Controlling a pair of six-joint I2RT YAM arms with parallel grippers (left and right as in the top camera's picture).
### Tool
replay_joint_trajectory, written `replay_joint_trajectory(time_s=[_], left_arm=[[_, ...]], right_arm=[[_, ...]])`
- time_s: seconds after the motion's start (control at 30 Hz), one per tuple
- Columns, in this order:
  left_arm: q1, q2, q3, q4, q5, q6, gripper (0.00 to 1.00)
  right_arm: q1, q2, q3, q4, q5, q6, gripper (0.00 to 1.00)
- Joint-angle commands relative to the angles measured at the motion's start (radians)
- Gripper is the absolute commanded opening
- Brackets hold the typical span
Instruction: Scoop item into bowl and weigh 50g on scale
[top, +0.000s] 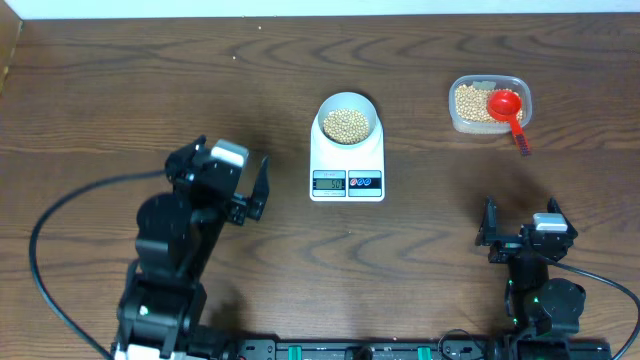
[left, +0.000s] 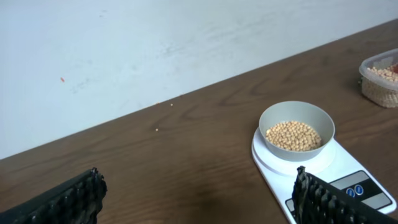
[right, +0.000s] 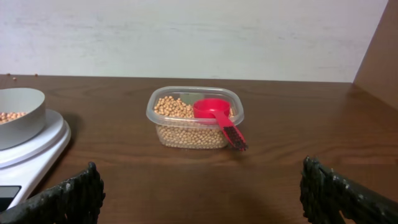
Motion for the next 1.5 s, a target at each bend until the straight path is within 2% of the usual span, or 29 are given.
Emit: replay_joint_trajectory(time_s=[0.0,0.2,0.77,1.07,1.47], left_arm=[[0.019,-0.086,-0.102,0.052,-0.006,-0.002,0.98],[0.038,-0.209,-0.227,0.124,-0.006,-0.001,0.98],[0.051,-0.627,-0.563,0.122,-0.058,-0.002,0.98],[0.061,-0.662,-0.646,0.108,-0.056,-0.002,0.98],[0.064,-0.659,-0.645,0.096,-0.058,-0.005,0.98]], right_arm=[[0.006,-0.008,-0.002,-0.004,0.008,-0.008,0.99],[0.006,-0.008,-0.002,-0.003,0.008,-0.008,0.99],[0.006,-0.008,-0.002,-0.004,0.008,-0.008,0.99],[0.006,-0.008,-0.002,-0.003,0.008,-0.008,0.99],[0.006,-0.008,-0.002,-0.004,0.008,-0.008,0.99]])
